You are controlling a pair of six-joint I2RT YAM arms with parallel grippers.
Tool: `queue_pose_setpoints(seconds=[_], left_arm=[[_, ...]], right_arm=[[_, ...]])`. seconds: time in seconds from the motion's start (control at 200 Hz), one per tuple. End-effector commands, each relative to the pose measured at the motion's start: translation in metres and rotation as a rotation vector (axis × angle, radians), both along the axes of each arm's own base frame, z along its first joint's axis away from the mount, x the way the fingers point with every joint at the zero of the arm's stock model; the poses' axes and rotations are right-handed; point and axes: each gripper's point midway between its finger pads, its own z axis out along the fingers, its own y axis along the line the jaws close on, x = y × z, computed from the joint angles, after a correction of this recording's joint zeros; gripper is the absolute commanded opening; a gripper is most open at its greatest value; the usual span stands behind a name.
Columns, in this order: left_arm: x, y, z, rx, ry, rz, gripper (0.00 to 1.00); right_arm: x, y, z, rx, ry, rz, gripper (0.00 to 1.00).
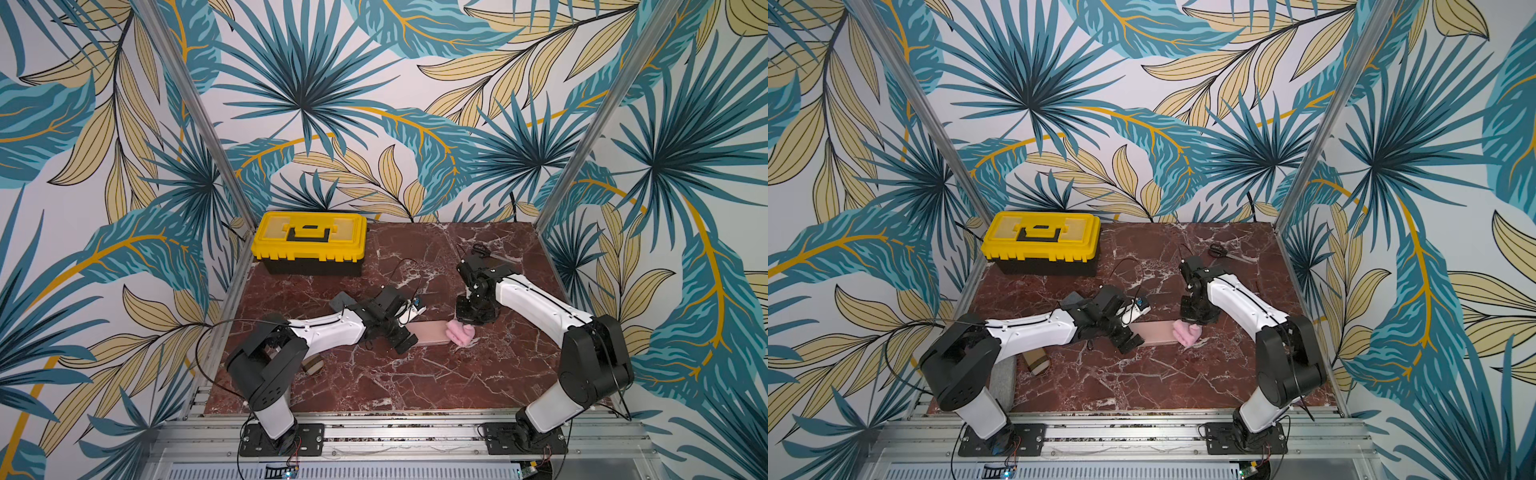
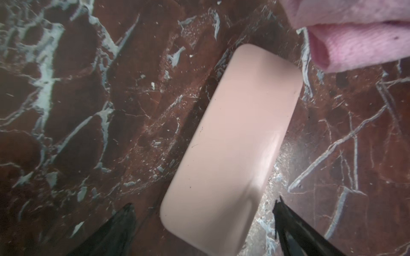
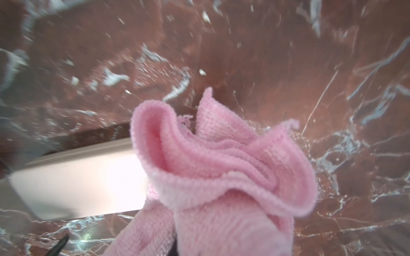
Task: Wipe the eyeglass case
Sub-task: Wipe the dirt from the eyeglass case.
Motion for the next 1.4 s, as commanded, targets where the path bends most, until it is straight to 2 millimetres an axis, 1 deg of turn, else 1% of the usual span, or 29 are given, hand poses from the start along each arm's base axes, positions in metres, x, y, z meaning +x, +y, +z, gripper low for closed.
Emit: queue_pose_setpoints(seconds=[0.0, 0.15, 0.275, 0.341, 0.466, 0.496, 0.581, 0.681, 0.766, 0.816, 0.881, 0.931, 0.972, 1.032, 1.062, 1.092, 1.132, 1.172, 1.197, 1.222, 1.267, 1.317, 1.397], left_arm=[[0.003, -0.014, 0.007, -0.038, -0.052, -0.103, 1.00], [-0.002, -0.012, -0.009, -0.008, -0.009, -0.118, 0.98], [-0.010, -0.010, -0.017, -0.021, 0.032, -0.113, 0.92], [-0.011, -0.010, -0.016, -0.040, 0.020, -0.103, 0.88], [-0.014, -0.015, -0.006, -0.101, -0.027, -0.097, 0.80], [-0.015, -0.015, -0.005, -0.107, -0.034, -0.097, 0.79], [-0.017, -0.013, -0.009, -0.104, -0.037, -0.091, 0.79], [-0.019, -0.012, -0.013, -0.099, -0.021, -0.075, 0.83], [-0.022, -0.012, -0.017, -0.093, -0.027, -0.070, 0.84], [-0.023, -0.013, -0.019, -0.093, -0.031, -0.070, 0.84], [-0.024, -0.014, -0.022, -0.094, -0.036, -0.072, 0.80], [-0.023, -0.014, -0.025, -0.091, -0.045, -0.070, 0.77], [-0.023, -0.013, -0.028, -0.088, -0.051, -0.069, 0.73], [-0.023, -0.011, -0.029, -0.085, -0.061, -0.065, 0.68], [-0.024, -0.011, -0.029, -0.087, -0.064, -0.066, 0.66], [-0.025, -0.010, -0.029, -0.090, -0.067, -0.068, 0.63], [-0.026, -0.010, -0.028, -0.096, -0.071, -0.068, 0.60], [-0.028, -0.010, -0.028, -0.101, -0.071, -0.071, 0.58], [-0.028, -0.009, -0.028, -0.102, -0.069, -0.070, 0.58], [-0.028, -0.009, -0.028, -0.101, -0.069, -0.067, 0.57], [-0.029, -0.009, -0.028, -0.105, -0.067, -0.061, 0.55], [-0.030, -0.010, -0.027, -0.114, -0.066, -0.057, 0.53], [-0.031, -0.013, -0.026, -0.131, -0.068, -0.046, 0.51]], right_arm=[[-0.003, 0.002, -0.003, 0.010, 0.010, -0.021, 0.00], [0.000, 0.003, -0.005, 0.009, 0.014, -0.018, 0.00], [0.000, 0.001, -0.005, -0.004, 0.011, -0.017, 0.00], [0.000, -0.001, -0.002, -0.010, 0.000, -0.023, 0.00], [-0.001, 0.002, 0.006, -0.003, -0.047, -0.040, 0.00], [-0.002, 0.005, 0.007, -0.003, -0.061, -0.042, 0.00], [-0.009, 0.023, 0.005, -0.012, -0.078, -0.020, 0.00], [-0.013, 0.049, -0.001, 0.022, -0.079, -0.014, 0.00], [-0.012, 0.069, -0.007, 0.078, -0.070, -0.011, 0.00], [-0.010, 0.077, -0.009, 0.100, -0.064, -0.005, 0.00], [-0.009, 0.080, -0.016, 0.105, -0.047, 0.004, 0.00], [-0.009, 0.076, -0.023, 0.080, -0.033, 0.015, 0.00], [-0.010, 0.068, -0.033, 0.052, -0.009, 0.018, 0.00], [-0.010, 0.047, -0.045, -0.017, 0.021, 0.016, 0.00], [-0.008, 0.029, -0.048, -0.107, 0.023, 0.026, 0.00], [-0.005, 0.012, -0.046, -0.209, 0.018, 0.045, 0.00], [0.003, -0.010, -0.037, -0.353, -0.005, 0.070, 0.00], [0.010, -0.021, -0.027, -0.434, -0.026, 0.092, 0.00], [0.013, -0.022, -0.020, -0.445, -0.038, 0.101, 0.00], [0.016, -0.018, -0.014, -0.429, -0.055, 0.112, 0.00], [0.015, 0.000, -0.008, -0.339, -0.070, 0.134, 0.00], [0.010, 0.027, -0.004, -0.198, -0.067, 0.139, 0.00], [0.000, 0.073, -0.003, 0.034, -0.046, 0.115, 0.00]])
